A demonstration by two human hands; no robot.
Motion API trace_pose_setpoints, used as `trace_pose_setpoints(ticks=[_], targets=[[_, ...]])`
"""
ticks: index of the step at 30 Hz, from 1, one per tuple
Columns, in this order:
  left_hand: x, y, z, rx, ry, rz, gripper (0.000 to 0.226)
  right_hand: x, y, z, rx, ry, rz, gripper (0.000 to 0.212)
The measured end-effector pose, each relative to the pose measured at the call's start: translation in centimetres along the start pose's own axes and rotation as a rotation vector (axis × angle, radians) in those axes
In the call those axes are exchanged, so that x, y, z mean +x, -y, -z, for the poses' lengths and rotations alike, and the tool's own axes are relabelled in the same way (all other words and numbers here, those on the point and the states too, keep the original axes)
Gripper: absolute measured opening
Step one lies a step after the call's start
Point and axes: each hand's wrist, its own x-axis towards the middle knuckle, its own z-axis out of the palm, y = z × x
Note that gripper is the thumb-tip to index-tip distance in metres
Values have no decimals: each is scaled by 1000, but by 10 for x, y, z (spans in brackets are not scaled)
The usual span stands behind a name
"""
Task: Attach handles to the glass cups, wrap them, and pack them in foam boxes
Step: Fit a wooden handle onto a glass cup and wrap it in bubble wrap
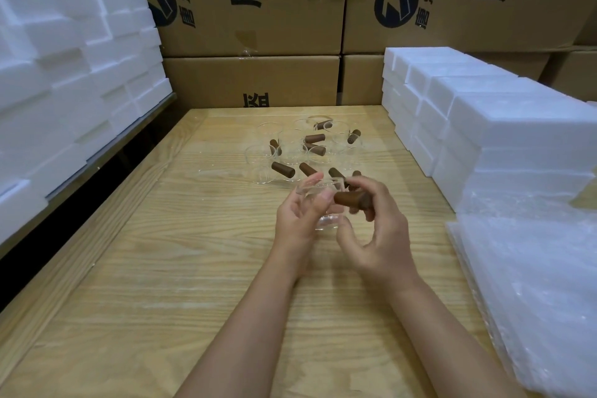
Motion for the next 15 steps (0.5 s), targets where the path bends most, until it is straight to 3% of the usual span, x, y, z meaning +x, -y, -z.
trace_pose_setpoints(ticks=[4,7,10,15], targets=[[-4,2,-4,70,58,-33,48,2,5,-4,129,-163,-138,19],[-8,2,-8,99,45,-90,47,2,7,-8,167,-269,-223,25],[-10,4,-10,130,1,-169,61,3,7,-12,229,-350,-347,31],[-13,10,-11,372,-40,-402,68,7,6,-13,445,-481,-619,41]])
